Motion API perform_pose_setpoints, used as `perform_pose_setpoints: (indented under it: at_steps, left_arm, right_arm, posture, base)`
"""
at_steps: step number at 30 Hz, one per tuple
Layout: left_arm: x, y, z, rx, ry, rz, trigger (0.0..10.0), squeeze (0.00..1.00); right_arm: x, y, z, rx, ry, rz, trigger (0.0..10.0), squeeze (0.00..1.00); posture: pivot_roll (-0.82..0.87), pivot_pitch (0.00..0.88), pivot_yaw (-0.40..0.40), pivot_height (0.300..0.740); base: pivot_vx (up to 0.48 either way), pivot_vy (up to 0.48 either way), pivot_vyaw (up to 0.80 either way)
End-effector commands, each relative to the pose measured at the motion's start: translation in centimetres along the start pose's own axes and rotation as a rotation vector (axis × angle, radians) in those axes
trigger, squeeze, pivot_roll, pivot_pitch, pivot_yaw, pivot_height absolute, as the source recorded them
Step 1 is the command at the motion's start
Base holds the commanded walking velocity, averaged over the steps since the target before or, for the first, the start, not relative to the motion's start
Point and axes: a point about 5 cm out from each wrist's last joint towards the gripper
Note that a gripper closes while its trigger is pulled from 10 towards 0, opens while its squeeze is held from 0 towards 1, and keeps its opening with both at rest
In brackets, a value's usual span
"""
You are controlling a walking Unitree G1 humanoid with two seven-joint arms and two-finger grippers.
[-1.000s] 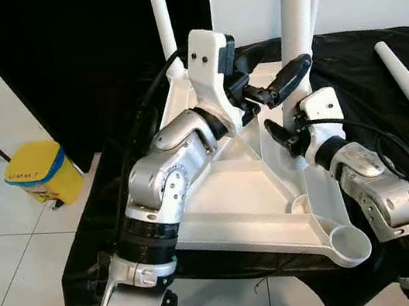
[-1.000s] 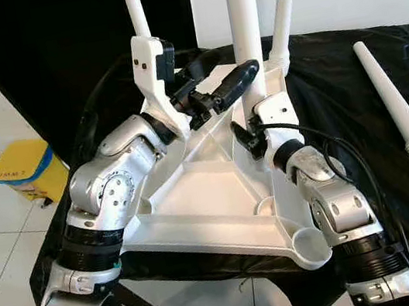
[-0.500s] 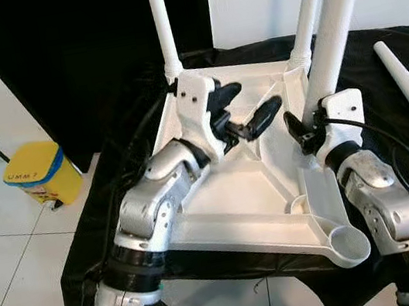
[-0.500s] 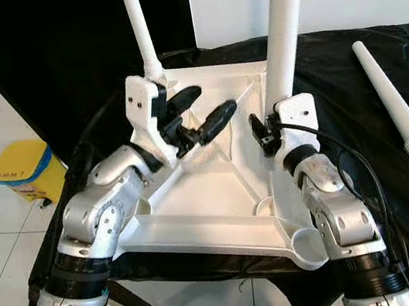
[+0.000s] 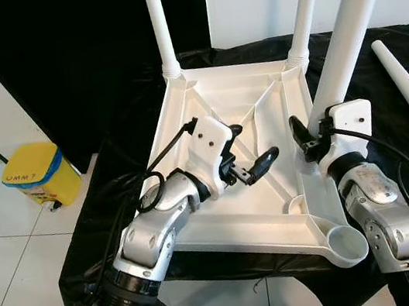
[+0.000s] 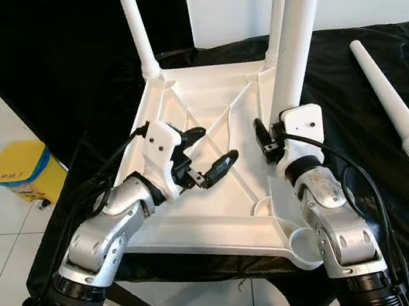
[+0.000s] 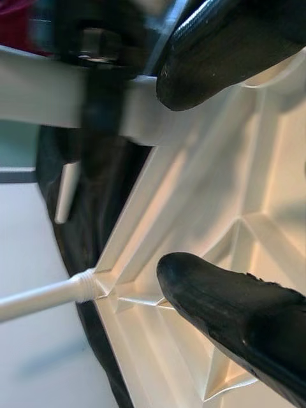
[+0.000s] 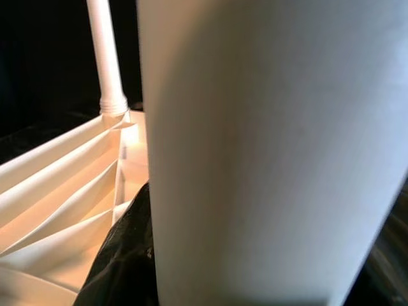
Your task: Building children table
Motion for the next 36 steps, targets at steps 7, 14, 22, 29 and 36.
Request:
perform_pose_setpoints:
  at_steps: [7, 14, 22, 29, 36]
  left_arm:
    - [1.8, -0.5, -2.2, -0.075, 0.087, -0.161, 10.0, 0.00]
    - [3.0, -0.8, -4.5, -0.188, 0.201, -0.221, 10.0, 0.00]
    - [2.6, -0.5, -6.1, -0.277, 0.274, -0.182, 10.0, 0.00]
    - [1.4, 0.6, -6.9, -0.342, 0.336, -0.119, 10.0, 0.00]
    - [0.0, 1.4, -7.3, -0.382, 0.415, -0.080, 10.0, 0.00]
  right_arm:
    - [0.0, -0.5, 0.3, 0.026, -0.003, -0.021, 10.0, 0.00]
    - [0.1, -0.5, 0.4, 0.031, -0.014, -0.024, 10.0, 0.00]
    - [0.1, -0.4, 0.6, 0.037, -0.017, -0.023, 10.0, 0.00]
    - [0.0, -0.4, 0.7, 0.041, -0.017, -0.026, 10.0, 0.00]
    - [0.1, -0.5, 0.8, 0.045, -0.018, -0.035, 10.0, 0.00]
  posture:
    - [-0.20, 0.059, 0.035, 0.740]
    - [-0.20, 0.064, 0.033, 0.740]
    - [-0.20, 0.070, 0.033, 0.740]
    - [-0.21, 0.076, 0.036, 0.740]
    - [-0.22, 0.084, 0.044, 0.740]
  base:
    - [0.000, 0.000, 0.00]
    - [0.000, 0.000, 0.00]
    - [0.000, 0.000, 0.00]
    - [0.000, 0.000, 0.00]
    - [0.000, 0.000, 0.00]
Point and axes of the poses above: a point about 5 cm out from each wrist's last joint towards the gripper, its own y axis pointing out of the wrist towards the gripper, its own z axis along the axis of the wrist's last joint, x = y × z, and after that the axes turned 11 degrees about y, right-handed
